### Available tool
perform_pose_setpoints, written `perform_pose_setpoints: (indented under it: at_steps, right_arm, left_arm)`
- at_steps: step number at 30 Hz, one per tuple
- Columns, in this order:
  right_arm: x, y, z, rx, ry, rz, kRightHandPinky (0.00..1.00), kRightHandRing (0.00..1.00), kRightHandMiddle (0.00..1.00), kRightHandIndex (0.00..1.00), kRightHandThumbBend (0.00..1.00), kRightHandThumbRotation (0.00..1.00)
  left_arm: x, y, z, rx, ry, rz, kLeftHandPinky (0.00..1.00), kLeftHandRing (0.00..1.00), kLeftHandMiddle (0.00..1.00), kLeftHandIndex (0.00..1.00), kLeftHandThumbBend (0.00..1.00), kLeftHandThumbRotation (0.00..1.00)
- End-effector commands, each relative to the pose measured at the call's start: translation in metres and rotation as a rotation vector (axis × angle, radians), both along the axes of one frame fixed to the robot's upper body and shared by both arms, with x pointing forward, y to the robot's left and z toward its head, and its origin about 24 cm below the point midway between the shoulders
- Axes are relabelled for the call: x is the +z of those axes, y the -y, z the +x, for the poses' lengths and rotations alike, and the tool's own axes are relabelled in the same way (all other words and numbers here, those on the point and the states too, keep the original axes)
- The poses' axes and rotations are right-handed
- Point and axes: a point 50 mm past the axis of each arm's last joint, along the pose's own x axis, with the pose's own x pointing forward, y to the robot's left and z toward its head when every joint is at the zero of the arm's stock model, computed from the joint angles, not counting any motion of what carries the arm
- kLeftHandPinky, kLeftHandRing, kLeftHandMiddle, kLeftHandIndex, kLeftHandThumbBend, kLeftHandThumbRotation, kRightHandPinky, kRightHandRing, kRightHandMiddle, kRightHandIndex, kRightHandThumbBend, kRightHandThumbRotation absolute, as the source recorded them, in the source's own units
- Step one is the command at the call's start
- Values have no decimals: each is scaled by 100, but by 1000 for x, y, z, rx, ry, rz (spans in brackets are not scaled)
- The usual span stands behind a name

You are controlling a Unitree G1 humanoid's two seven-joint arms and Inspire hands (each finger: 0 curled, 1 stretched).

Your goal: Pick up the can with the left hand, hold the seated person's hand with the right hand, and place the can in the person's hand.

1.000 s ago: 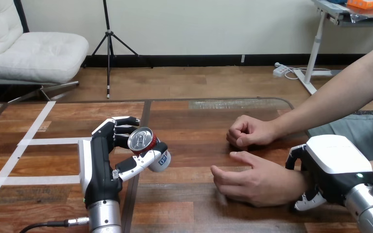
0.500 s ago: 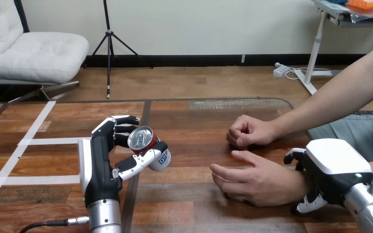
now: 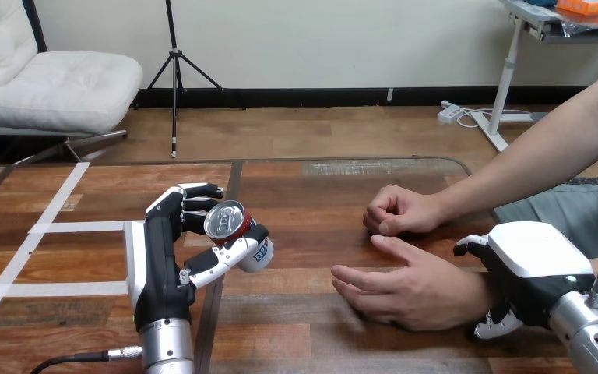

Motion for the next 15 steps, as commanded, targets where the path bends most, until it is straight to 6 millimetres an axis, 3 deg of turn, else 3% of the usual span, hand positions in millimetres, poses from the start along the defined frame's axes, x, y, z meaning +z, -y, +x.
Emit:
perform_pose_setpoints:
  at_steps: [1, 15]
  right_arm:
    - [-15, 7, -3, -11, -86, -55, 82, 85, 85, 82, 87, 10]
    - [-19, 9, -1, -4, -101, -104, 85, 87, 86, 83, 87, 14]
  left_arm:
    - [25, 0, 14, 0, 117, -6, 48, 43, 45, 54, 71, 0]
    - [24, 0, 14, -5, 113, -1, 49, 44, 46, 55, 71, 0]
